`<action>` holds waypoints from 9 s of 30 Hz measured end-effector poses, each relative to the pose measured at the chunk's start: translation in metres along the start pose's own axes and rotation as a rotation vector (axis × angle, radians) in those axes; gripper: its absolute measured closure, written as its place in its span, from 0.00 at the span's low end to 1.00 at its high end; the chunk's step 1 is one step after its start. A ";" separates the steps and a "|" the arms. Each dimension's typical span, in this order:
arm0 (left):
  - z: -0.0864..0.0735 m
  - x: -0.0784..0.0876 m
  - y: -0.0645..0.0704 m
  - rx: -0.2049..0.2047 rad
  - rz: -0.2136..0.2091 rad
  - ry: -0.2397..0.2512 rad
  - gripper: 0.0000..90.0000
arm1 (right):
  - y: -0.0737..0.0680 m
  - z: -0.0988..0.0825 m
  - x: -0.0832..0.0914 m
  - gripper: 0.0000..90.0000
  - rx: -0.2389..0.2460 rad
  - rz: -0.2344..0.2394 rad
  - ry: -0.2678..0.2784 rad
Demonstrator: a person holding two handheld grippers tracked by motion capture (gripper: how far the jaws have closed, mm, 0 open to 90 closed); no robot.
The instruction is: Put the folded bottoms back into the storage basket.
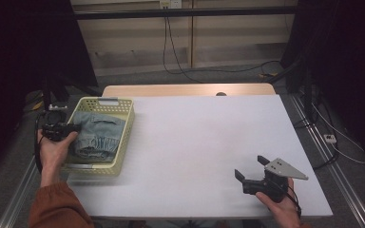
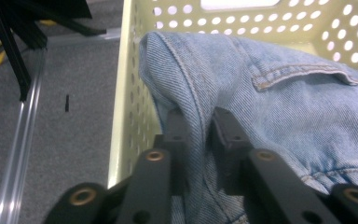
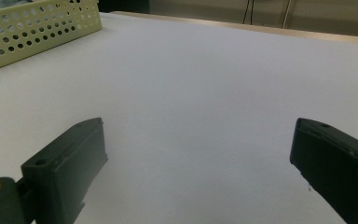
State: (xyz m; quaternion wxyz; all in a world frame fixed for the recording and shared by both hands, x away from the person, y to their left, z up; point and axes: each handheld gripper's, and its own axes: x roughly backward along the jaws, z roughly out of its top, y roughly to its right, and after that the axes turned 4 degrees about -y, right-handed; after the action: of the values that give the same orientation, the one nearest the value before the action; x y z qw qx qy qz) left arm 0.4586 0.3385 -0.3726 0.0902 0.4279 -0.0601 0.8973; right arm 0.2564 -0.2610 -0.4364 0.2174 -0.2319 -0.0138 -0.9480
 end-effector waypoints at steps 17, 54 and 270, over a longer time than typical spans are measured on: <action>0.005 -0.017 0.002 -0.030 0.000 -0.059 0.85 | 0.000 0.000 0.001 0.04 -0.005 -0.001 0.002; 0.009 -0.053 0.002 -0.126 0.059 -0.193 0.88 | 0.001 0.000 0.000 0.04 -0.004 0.000 -0.006; -0.081 0.011 0.219 -0.395 -0.496 0.259 0.06 | 0.001 0.001 -0.002 0.04 -0.023 0.007 -0.001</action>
State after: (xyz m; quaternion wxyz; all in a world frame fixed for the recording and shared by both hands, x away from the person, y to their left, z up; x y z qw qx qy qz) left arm 0.3434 0.1407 -0.4212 0.3936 0.2865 -0.1147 0.8659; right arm 0.2591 -0.2614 -0.4366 0.2181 -0.2351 -0.0023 -0.9472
